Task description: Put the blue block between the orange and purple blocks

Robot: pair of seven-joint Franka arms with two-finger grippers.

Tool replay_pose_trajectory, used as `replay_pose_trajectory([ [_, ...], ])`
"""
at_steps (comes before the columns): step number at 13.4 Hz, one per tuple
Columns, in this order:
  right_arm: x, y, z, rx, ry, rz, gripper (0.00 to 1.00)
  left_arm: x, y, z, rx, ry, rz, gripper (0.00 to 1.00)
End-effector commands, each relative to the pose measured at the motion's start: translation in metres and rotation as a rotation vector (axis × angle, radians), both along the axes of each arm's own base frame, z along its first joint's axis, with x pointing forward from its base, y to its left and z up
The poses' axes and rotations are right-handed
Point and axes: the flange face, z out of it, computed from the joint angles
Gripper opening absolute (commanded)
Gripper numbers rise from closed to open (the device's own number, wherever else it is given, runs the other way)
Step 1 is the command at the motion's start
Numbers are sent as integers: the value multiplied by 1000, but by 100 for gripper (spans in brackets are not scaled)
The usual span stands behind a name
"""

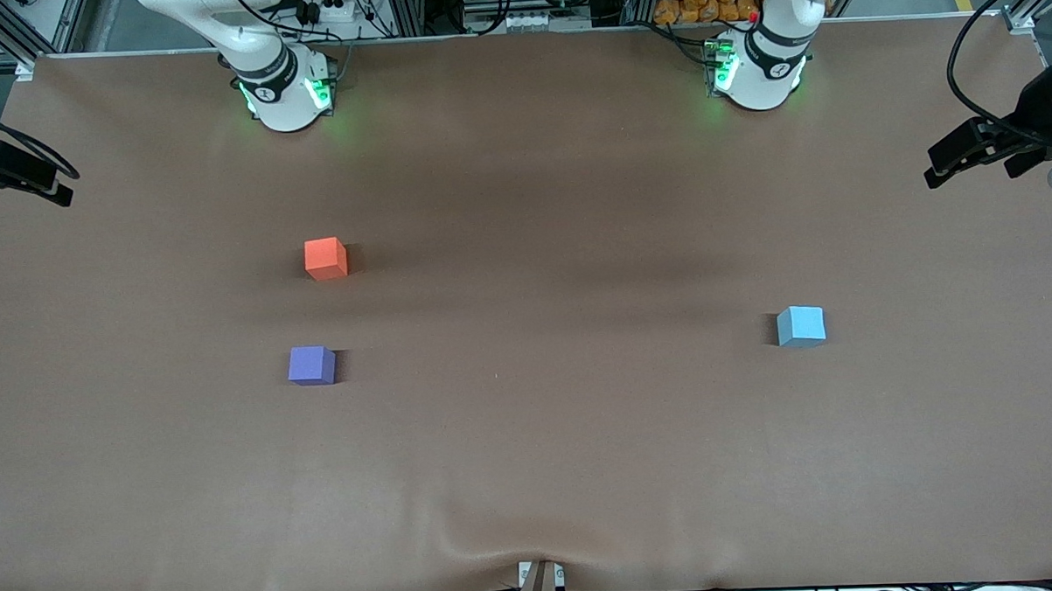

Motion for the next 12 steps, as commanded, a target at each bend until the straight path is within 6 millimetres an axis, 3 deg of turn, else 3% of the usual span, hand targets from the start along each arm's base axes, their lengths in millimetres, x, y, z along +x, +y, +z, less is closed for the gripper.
replay_pose_trajectory([
  [1, -1, 2, 6, 12, -2, -7, 100, -2, 0, 3, 14, 0, -8, 100],
  [6, -1, 5, 6, 10, 1, -2, 100, 0, 2, 7, 16, -9, -3, 100],
  [12, -1, 4, 6, 10, 1, -4, 100, -2, 5, -2, 14, 20, -2, 100],
])
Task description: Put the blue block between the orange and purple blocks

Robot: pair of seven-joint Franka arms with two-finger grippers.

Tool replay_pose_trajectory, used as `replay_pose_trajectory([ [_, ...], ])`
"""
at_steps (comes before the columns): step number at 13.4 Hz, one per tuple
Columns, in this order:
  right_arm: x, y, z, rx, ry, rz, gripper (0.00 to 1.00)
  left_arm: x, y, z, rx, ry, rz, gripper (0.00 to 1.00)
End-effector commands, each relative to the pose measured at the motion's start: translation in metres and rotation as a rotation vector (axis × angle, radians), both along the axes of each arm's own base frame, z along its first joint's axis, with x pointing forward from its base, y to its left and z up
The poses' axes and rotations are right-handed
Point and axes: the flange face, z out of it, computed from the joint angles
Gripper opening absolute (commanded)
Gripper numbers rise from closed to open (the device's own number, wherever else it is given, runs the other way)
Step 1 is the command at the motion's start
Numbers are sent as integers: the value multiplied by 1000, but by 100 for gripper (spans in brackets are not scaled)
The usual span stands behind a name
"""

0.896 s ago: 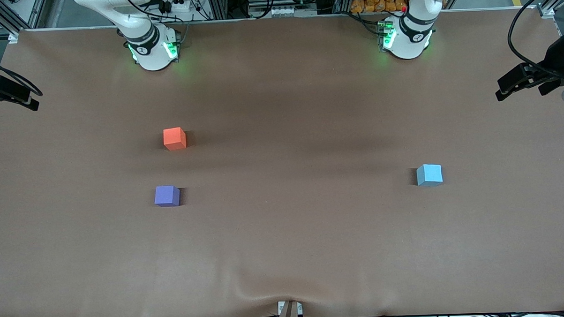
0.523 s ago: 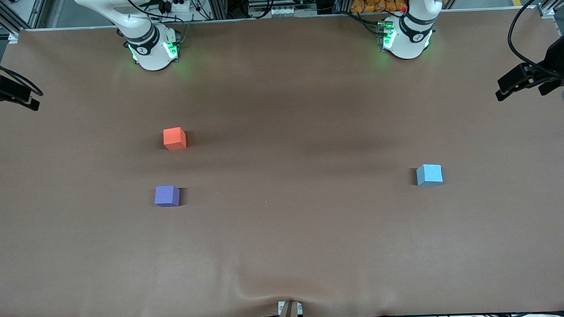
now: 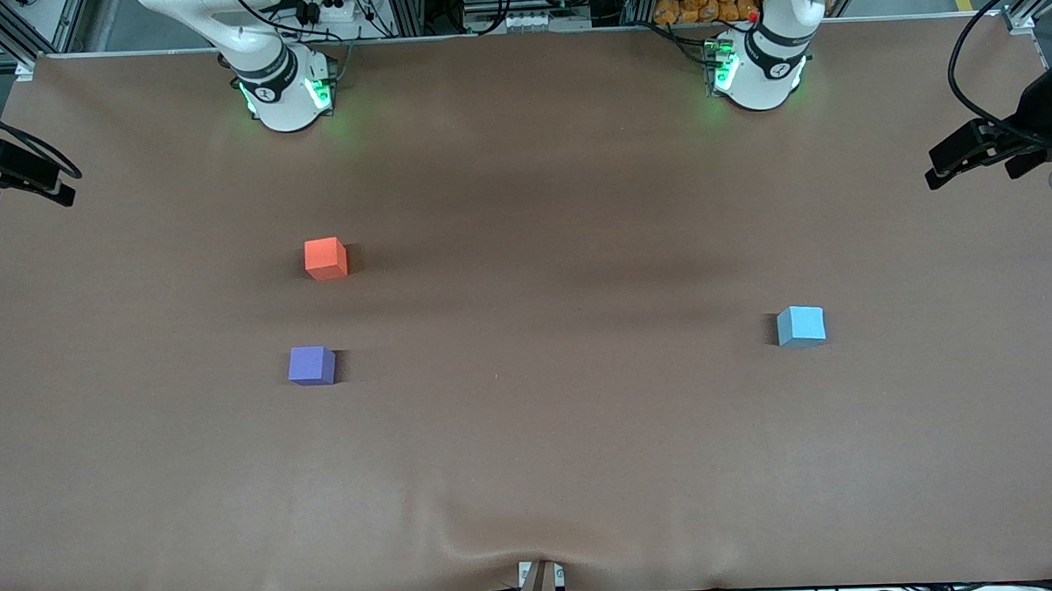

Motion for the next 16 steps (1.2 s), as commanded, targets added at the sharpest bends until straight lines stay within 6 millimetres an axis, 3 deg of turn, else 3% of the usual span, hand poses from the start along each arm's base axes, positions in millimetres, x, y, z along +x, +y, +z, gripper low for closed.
replay_pose_trajectory([
  [1, -1, 2, 5, 10, 2, -8, 100, -3, 4, 0, 13, 15, -3, 100],
  [12, -8, 2, 9, 10, 18, -12, 100, 6, 5, -21, 9, 49, 0, 100],
  [16, -3, 4, 7, 9, 6, -10, 100, 21, 3, -54, 7, 72, 1, 100],
])
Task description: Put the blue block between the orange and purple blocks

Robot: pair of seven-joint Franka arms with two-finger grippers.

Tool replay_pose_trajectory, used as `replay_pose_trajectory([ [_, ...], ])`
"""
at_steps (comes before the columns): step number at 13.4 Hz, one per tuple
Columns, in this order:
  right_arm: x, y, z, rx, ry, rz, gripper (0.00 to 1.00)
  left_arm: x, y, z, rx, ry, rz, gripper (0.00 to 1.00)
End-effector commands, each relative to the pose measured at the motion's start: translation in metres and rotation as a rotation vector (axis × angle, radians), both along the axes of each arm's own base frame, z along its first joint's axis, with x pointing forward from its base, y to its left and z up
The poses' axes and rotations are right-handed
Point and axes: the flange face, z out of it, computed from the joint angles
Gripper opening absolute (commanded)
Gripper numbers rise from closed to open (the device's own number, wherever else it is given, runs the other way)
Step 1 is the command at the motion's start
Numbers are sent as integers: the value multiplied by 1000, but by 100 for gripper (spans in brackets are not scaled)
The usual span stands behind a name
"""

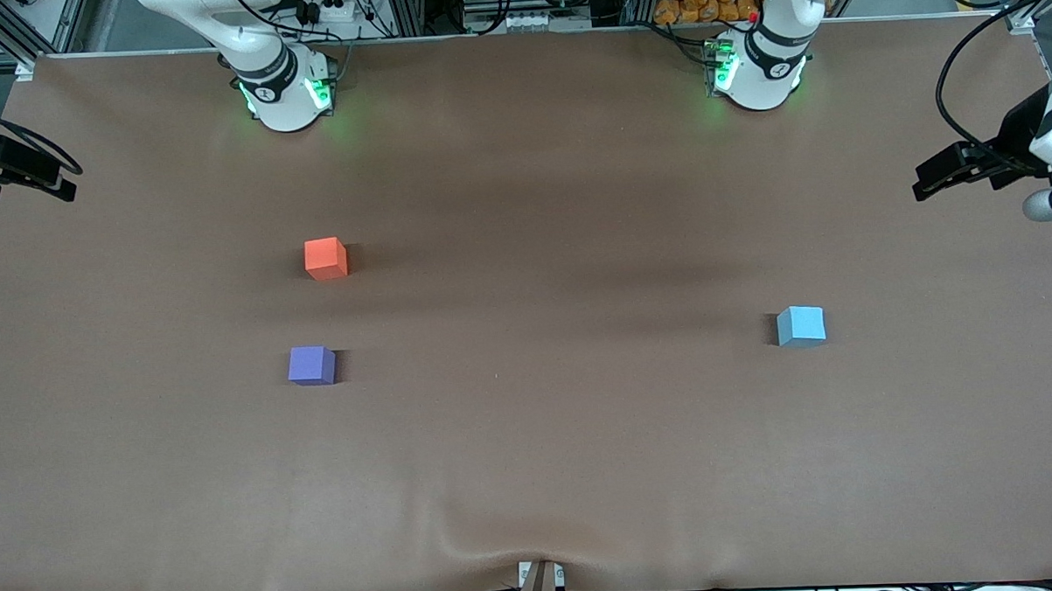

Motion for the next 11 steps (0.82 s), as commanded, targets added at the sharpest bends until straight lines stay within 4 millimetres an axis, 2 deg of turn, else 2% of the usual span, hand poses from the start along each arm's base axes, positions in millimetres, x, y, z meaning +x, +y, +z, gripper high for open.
replay_pose_trajectory([
  [1, -2, 1, 7, 9, -11, -15, 100, 13, 0, -25, 2, -5, -8, 100],
  [4, -4, 3, 8, 0, -6, -3, 100, 24, -2, -61, 1, 5, -12, 100],
  [7, -1, -1, 6, 0, -10, -13, 100, 35, -14, -100, 4, 19, -34, 100],
  [11, 7, -7, -3, -4, -46, -26, 100, 38, -19, -129, 3, -12, -42, 100],
])
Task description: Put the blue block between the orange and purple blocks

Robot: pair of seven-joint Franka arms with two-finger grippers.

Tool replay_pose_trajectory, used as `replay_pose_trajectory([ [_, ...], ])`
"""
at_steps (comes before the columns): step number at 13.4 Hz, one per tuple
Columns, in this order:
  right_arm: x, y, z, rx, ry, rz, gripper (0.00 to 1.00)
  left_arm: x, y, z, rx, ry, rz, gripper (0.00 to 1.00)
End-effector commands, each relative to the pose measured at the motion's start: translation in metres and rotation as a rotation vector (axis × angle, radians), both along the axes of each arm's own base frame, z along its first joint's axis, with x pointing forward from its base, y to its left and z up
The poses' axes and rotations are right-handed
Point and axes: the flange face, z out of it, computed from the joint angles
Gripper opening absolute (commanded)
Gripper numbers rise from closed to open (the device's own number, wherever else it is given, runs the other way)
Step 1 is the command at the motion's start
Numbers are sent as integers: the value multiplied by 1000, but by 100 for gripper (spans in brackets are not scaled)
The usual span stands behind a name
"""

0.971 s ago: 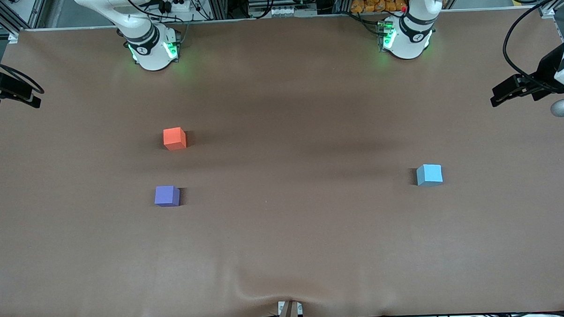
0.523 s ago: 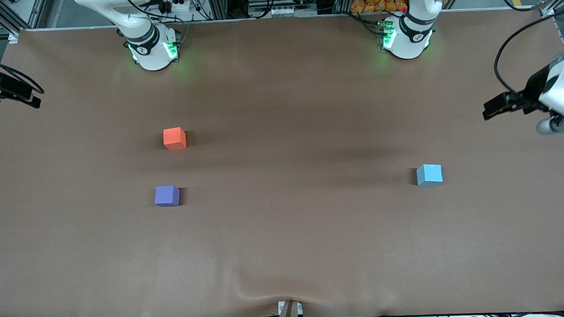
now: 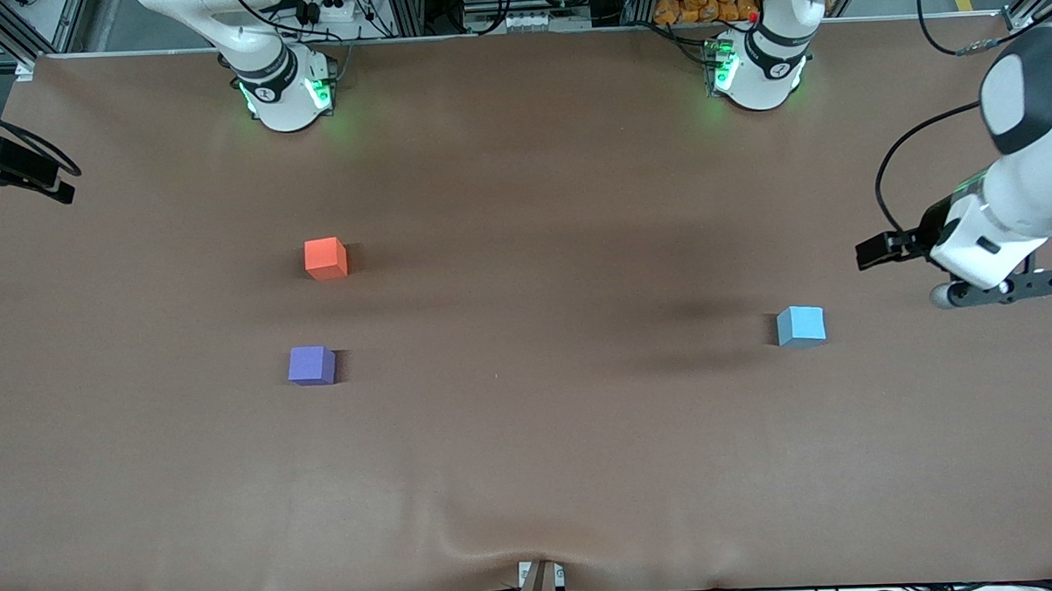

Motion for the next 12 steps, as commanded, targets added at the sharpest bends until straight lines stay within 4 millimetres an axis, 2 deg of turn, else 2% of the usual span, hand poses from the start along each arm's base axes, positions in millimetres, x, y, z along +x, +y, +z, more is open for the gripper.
replay_pose_trajectory([
  [1, 5, -11, -12, -2, -26, -33, 100, -3, -5, -8, 0, -20, -18, 100],
  [5, 9, -17, -28, -4, -40, -45, 100, 4, -12, -22, 2, -17, -30, 100],
  [8, 19, -20, -63, -12, -76, -60, 100, 3, -12, -22, 1, -16, -31, 100],
  [10, 19, -38, -68, -25, -87, -91, 100, 3, -11, -23, -1, -11, -40, 100],
  [12, 19, -41, -78, -28, -83, -96, 100, 3, -11, -24, -3, -9, -47, 100],
])
